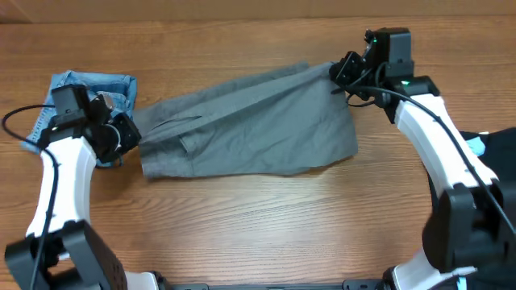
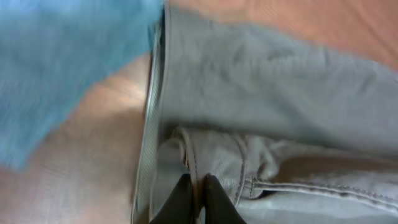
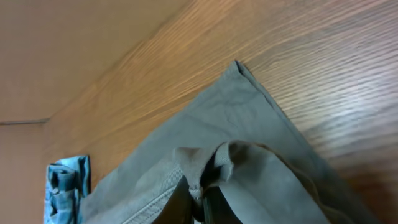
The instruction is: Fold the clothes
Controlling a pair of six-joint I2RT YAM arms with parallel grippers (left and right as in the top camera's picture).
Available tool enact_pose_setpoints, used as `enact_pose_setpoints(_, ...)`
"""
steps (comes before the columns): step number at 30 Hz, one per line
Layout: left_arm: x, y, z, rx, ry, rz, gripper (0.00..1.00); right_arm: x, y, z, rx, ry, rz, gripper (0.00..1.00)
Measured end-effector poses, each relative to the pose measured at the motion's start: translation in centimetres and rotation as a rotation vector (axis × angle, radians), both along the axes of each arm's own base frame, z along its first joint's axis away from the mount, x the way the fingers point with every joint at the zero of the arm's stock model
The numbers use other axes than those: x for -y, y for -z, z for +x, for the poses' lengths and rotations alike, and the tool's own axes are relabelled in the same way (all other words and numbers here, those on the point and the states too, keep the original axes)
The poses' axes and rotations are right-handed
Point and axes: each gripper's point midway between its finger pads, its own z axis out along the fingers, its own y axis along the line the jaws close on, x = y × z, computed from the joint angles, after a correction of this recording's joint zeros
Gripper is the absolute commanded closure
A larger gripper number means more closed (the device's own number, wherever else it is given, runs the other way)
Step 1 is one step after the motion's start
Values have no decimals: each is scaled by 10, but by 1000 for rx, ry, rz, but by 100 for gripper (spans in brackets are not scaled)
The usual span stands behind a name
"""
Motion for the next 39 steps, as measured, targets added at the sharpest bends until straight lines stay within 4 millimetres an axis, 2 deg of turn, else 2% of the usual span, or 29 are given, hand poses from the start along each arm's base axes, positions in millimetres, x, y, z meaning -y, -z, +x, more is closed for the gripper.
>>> enact_pose_setpoints(4,-10,2,18,43,-26,67,89,-4,16,14,13,-10,12,92)
enact_pose_setpoints(5,-14,2,20,52,-34,83,83,-5,18,17,20,-13,17,92)
enact_pose_setpoints(7,-20,1,24,65,-51,111,82,-6,20,20,28,-15,20,89)
enact_pose_setpoints(8,-25,0,26,69,-62,135,81,-5,19,22,37,-11,17,82)
enact_pose_setpoints(10,-33,0,27,72,-82,162,81,1,18,25,49,2,7,52)
enact_pose_setpoints(11,-35,0,26,69,-88,174,80,4,16,28,57,14,10,28)
enact_pose_setpoints(13,-39,0,25,62,-100,194,79,9,15,30,64,27,5,21)
enact_pose_setpoints(15,-41,1,25,60,-104,202,73,11,16,30,62,29,1,18)
enact_pose_setpoints(19,-40,4,19,34,-108,197,53,11,25,21,7,25,-2,18)
enact_pose_setpoints(21,-39,5,17,22,-104,191,46,11,36,9,-56,9,-14,18)
enact_pose_setpoints(25,-29,5,19,37,-78,142,40,11,58,-24,-202,-45,-49,20)
enact_pose_setpoints(27,-26,6,22,43,-65,123,39,11,67,-40,-267,-73,-65,24)
enact_pose_setpoints(29,-24,11,28,55,-56,108,45,12,75,-60,-344,-114,-86,33)
enact_pose_setpoints(32,-22,18,50,119,-31,77,48,10,81,-81,-411,-181,-95,42)
enact_pose_setpoints(35,-18,29,75,195,3,37,47,6,81,-88,-424,-219,-83,44)
enact_pose_setpoints(39,-14,38,97,269,38,3,46,0,79,-93,-427,-258,-60,43)
